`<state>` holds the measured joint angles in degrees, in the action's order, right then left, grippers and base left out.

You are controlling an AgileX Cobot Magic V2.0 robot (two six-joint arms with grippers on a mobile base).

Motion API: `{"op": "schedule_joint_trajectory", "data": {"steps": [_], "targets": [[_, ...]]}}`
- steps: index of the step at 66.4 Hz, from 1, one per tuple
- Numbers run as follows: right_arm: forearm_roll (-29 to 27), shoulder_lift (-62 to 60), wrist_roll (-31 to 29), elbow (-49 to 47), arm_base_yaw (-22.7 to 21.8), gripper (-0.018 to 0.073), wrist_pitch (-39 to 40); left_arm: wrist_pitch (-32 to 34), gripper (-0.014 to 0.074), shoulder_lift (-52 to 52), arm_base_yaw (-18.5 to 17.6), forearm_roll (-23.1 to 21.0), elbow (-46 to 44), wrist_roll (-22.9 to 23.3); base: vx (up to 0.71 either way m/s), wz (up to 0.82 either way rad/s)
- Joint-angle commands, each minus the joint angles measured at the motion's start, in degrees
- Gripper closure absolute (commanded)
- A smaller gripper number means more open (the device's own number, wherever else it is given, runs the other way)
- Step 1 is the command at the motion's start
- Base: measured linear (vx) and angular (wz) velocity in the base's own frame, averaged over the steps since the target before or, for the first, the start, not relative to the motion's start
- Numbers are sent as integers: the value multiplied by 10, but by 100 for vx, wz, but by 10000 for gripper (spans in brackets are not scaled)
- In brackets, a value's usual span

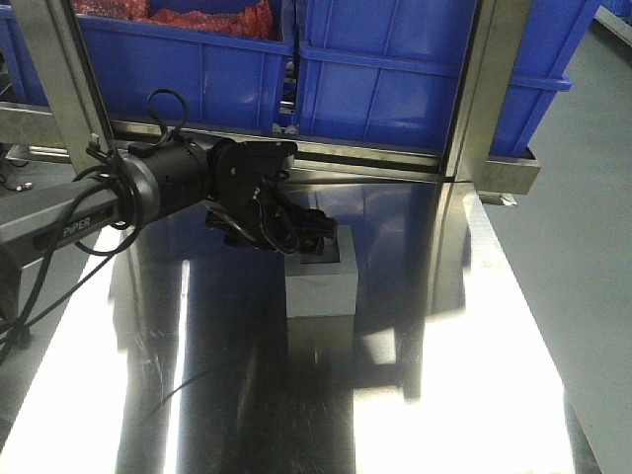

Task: Sort gray base to blue bin
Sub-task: 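Reach the left gripper down to the gray square block and grip its rim, then lift the gray block with the left gripper and pull it toward the robot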

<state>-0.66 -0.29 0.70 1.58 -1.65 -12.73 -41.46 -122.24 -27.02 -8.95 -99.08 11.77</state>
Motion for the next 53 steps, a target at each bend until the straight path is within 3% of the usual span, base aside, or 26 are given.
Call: {"op": "schedule_joint_trajectory", "data": {"steps": [1,27,37,53], "targets": [[3,10,-7,1,-2,564,41,17,6,31,-1,-8,-18,8,0,0],[3,10,-7,1,-2,564,41,-10,44,25,-1,-11,-18,11,0,0],[3,10,-7,1,-2,564,41,-21,215,25,-1,-11,-18,11,0,0],[3,10,-7,1,-2,564,41,-25,587,25,-1,-11,-18,11,0,0]]}}
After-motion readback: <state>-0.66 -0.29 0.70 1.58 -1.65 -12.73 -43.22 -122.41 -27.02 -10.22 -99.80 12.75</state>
